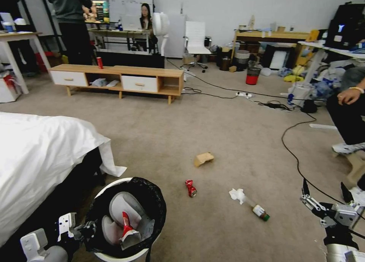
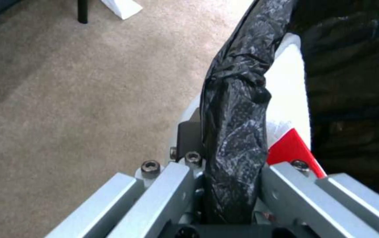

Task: Pick up the trash bin, then pick up the garbage from the floor and place it into the trash bin.

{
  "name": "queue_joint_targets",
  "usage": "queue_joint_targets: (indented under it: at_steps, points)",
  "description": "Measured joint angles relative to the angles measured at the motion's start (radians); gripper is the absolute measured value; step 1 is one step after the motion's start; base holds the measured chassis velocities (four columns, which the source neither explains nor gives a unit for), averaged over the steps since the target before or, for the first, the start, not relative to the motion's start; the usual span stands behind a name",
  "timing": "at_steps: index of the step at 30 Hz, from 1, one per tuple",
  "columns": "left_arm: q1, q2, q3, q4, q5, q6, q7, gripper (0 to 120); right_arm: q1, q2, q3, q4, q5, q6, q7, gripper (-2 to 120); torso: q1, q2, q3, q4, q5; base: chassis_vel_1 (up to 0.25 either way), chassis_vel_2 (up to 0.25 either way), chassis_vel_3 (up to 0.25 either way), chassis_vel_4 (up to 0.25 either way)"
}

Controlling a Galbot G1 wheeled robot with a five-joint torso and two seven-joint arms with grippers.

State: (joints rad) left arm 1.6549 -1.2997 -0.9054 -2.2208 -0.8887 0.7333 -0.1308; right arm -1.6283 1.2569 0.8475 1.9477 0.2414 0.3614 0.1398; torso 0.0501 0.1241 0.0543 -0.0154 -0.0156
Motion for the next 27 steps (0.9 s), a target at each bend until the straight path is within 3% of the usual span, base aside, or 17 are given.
queue_joint_targets:
  at_steps: [27]
  points:
    - [0.005,-0.004,-0.016,-0.004,-0.004,-0.002,-0.006,1,0.005,-0.001,0.013,-0.018,-0.015,0.017,-0.014,100,0.000,0.000,0.000,0.0003,-0.0001,0.000,0.000,0.000,0.000]
